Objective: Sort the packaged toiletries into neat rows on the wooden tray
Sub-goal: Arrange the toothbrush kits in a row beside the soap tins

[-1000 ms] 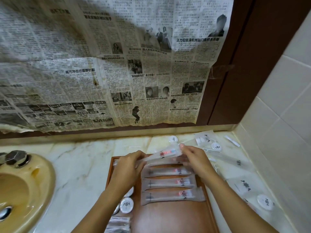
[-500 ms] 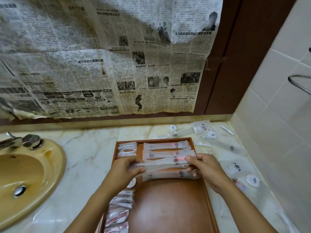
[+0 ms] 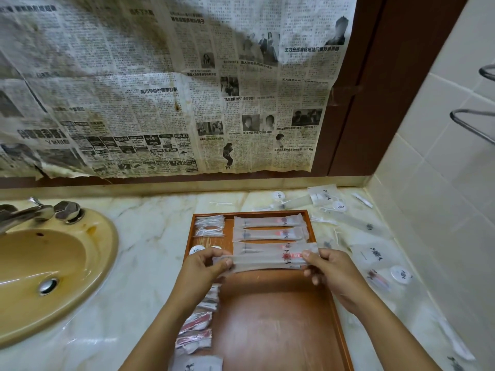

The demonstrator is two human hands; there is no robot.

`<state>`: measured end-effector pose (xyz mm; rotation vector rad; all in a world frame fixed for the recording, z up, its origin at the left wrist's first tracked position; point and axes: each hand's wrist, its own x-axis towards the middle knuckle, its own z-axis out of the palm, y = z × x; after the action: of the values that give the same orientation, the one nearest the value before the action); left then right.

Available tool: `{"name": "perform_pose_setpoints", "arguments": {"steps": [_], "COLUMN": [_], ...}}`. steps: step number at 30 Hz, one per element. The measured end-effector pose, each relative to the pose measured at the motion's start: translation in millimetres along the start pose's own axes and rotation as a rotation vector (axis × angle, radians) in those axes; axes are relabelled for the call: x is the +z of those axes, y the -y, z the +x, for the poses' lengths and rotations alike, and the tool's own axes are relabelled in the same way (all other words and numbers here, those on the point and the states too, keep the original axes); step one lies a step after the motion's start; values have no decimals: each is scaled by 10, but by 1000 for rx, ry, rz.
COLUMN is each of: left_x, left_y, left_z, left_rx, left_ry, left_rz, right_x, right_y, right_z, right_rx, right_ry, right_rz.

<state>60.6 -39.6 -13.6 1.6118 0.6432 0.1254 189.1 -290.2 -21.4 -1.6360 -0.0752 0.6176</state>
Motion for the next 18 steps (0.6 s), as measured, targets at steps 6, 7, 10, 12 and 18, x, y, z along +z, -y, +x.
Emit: {"name": "perform_pose_setpoints", "arguments": {"steps": [6, 7, 10, 12, 18], "left_x": [7, 5, 17, 30, 2], "left_y": [45, 56, 63, 38, -32], "left_z": [-69, -77, -107, -144, -180], "left_rx": [-63, -75, -134, -191, -292], "left_ry": [-19, -19, -10, 12, 71], "left_rz": [-61, -80, -143, -195, -264], "right_x": [-27, -36, -50, -46, -25], "right_y": [-20, -23, -24, -10, 17], "right_z": [-94, -111, -139, -165, -257], "right_rx": [5, 5, -16, -50, -234], "right_ry": [57, 65, 57, 44, -5], "right_rz": [-5, -16, -36, -39, -132]}}
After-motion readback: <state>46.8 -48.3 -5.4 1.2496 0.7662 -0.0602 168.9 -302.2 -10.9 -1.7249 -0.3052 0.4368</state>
